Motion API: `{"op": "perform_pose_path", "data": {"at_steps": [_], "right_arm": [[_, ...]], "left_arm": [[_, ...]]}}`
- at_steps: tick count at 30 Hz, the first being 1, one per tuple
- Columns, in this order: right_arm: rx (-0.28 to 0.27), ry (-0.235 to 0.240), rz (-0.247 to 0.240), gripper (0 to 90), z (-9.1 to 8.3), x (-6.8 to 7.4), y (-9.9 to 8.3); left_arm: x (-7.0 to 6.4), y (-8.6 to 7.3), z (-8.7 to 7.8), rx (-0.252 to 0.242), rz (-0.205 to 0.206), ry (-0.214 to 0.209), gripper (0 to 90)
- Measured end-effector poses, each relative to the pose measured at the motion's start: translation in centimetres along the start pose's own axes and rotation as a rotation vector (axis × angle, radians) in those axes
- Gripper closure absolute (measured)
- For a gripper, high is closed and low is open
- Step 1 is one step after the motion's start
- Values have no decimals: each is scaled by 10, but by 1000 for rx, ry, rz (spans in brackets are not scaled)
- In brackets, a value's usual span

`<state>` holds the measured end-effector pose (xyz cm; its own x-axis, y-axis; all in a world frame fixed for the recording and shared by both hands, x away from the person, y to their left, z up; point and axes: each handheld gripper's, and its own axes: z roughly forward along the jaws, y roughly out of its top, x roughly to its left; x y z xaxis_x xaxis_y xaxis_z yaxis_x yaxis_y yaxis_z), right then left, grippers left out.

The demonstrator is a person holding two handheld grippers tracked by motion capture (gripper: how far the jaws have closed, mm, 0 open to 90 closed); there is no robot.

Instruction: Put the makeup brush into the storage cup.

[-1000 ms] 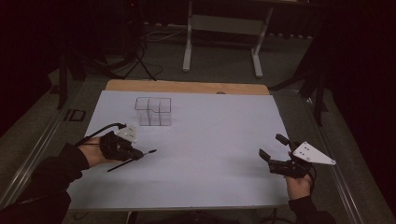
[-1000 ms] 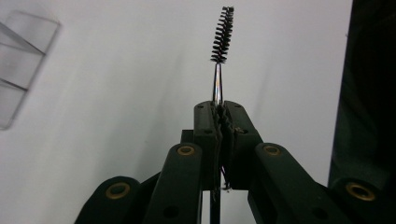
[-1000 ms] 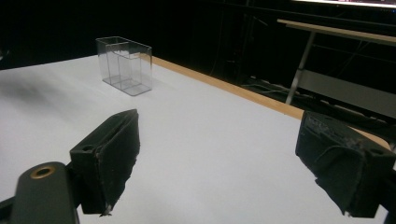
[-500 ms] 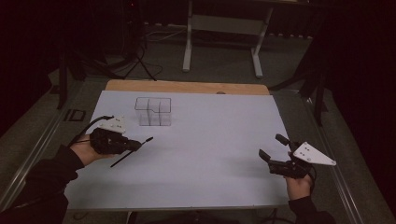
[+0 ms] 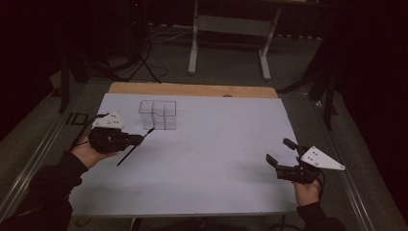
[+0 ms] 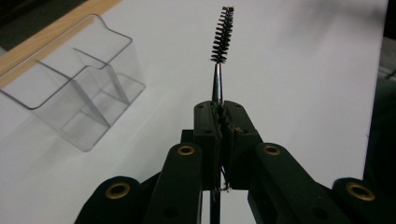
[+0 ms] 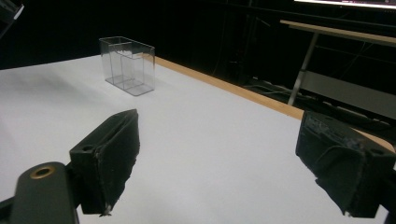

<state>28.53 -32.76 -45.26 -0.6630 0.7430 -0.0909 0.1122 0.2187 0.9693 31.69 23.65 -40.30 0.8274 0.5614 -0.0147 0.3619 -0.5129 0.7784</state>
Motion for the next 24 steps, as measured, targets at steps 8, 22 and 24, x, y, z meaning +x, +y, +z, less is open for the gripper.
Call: {"op": "perform_pose_path", "data": {"at_steps": [8,22,24], "right_arm": [[1,7,4,133,0,-1,-1],[1,6,12,133,-1,-3,-3],[2,3,13,134,-2,-3,-3]], "left_arm": [[4,1,-4,-69,-51,85,862],[12,10,-10,-214,-136,233,861],[14,11,-8,-232,-152,238,861]]}}
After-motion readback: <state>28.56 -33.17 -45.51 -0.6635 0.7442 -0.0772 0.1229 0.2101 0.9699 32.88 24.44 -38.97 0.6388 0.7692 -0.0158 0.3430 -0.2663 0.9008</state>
